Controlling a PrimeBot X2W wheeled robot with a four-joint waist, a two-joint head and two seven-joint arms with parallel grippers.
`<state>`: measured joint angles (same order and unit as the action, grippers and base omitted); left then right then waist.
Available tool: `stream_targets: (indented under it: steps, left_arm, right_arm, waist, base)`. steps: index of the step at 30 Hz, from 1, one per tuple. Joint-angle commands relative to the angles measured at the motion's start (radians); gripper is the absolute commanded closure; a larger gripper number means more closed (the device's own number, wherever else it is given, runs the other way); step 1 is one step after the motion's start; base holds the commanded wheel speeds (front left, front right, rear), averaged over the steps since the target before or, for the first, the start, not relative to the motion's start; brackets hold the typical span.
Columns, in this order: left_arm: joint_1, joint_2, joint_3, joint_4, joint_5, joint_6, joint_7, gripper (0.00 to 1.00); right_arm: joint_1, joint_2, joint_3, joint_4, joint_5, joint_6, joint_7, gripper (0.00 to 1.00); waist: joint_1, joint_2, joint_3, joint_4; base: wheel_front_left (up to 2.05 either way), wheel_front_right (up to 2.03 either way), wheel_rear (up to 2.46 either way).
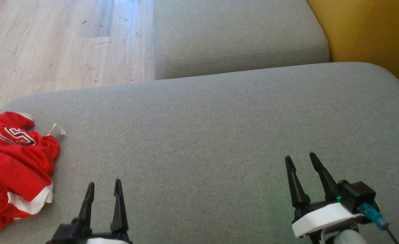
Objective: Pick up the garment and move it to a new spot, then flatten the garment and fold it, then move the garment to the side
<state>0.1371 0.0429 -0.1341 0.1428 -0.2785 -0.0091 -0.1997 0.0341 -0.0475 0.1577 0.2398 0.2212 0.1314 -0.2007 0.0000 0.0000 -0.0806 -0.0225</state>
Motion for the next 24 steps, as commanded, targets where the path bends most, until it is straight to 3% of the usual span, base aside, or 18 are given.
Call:
stream_targets:
  steps: [1, 16, 24]
  left_arm:
    - [-0.027, 0.007, 0.020, -0.029, 0.039, 0.000, -0.019, 0.00]
    - [-0.011, 0.008, 0.012, -0.034, 0.213, 0.004, -0.061, 0.00]
    - [-0.008, 0.007, 0.017, -0.025, 0.223, -0.001, -0.062, 0.00]
  right_arm:
    - [-0.021, -0.002, 0.027, -0.033, -0.037, -0.001, -0.019, 0.00]
    - [-0.011, -0.003, 0.052, -0.035, -0.191, -0.001, -0.060, 0.00]
    - [-0.010, -0.003, 0.055, -0.032, -0.188, -0.001, -0.061, 0.00]
  waist:
    - [0.0000, 0.0000, -0.002, -0.001]
    - [0.0000, 0.0000, -0.022, -0.006]
    - [0.0000, 0.0000, -0.025, -0.013]
  base:
    - [0.00, 0.00, 0.00]
    - [0.00, 0.00, 0.00]
    - [0.00, 0.00, 0.00]
